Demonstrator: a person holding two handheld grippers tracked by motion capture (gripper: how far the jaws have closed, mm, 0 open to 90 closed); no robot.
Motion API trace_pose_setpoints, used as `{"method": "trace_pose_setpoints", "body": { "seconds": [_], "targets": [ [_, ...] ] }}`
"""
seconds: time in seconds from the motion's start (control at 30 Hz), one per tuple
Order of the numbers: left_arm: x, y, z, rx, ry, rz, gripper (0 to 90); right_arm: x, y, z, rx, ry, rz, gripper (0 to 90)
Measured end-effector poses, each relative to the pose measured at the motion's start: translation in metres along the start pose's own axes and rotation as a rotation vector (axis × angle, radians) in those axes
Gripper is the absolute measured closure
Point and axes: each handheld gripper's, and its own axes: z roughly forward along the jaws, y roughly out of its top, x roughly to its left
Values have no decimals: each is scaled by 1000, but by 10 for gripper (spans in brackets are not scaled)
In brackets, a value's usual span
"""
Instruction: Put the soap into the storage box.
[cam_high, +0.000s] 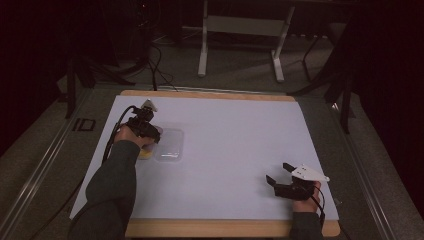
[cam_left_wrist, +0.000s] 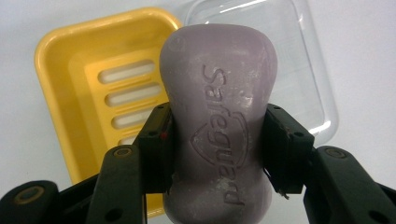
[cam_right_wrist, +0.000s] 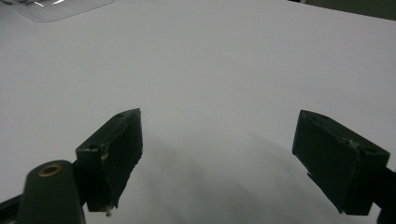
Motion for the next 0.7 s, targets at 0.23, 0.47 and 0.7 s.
{"method": "trace_pose_setpoints", "body": {
  "seconds": [0.23,0.47,0.7],
  "targets": [
    [7,-3,1,5,4,-18,501,0,0,0,0,0,0,158],
    [16,-5,3,8,13,-46,501,0,0,0,0,-1,0,158],
    [27,-4,11,23,43,-81,501,0,0,0,-1,0,0,159]
  ]
}}
